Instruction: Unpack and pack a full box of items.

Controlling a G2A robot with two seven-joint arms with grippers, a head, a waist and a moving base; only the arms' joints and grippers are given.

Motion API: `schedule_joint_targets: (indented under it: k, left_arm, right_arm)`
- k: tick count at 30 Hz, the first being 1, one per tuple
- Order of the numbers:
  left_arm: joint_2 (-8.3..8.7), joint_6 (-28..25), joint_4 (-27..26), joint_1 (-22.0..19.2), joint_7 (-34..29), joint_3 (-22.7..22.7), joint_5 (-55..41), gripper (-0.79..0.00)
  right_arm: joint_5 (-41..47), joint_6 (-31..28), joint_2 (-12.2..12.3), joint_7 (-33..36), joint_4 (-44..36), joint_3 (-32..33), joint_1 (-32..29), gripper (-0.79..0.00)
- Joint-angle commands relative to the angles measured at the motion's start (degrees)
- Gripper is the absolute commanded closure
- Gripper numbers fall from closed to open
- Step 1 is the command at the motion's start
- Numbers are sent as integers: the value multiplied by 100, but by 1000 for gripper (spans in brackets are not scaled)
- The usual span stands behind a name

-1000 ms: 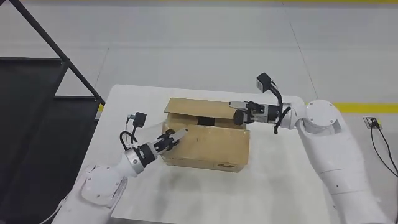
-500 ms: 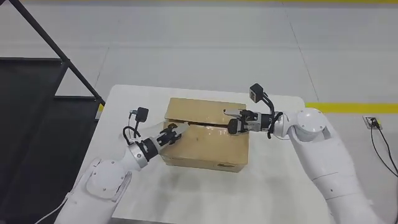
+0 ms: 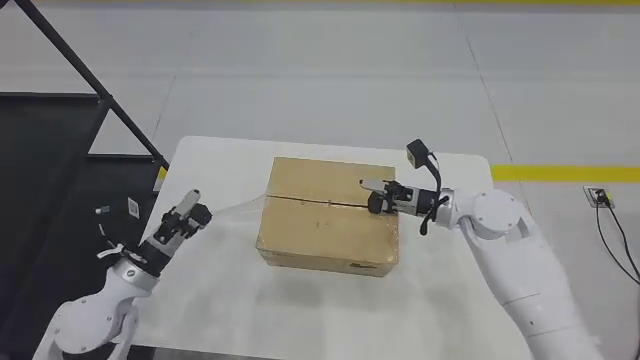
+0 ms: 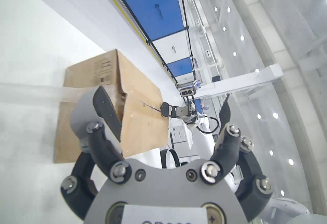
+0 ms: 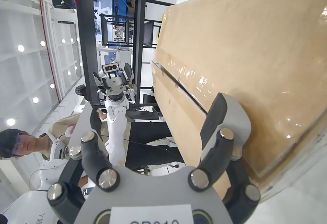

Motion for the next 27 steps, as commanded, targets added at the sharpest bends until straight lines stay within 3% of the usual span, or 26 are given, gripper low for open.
schedule_joint_targets:
  k: [1,8,18,27]
  left_arm:
    - [5,6,80,219,-75,-165,-184,-785]
    - [-6,155,693,34,-445,-51,-547,-785]
    - [-84,432,2072,-969,-774,649,-664,-785]
    - [-236,459,2790,-1747,-606,1428,-475,-785]
  right_arm:
    - [-22,-5,3,-16,-15,-19,0,-785]
    - [-7,-58,8,10,17,-91,35,-785]
    - [-36,-93,31,19,-77,-145,24,-785]
    - [-70,-18,45,11,-150,-202,77,-785]
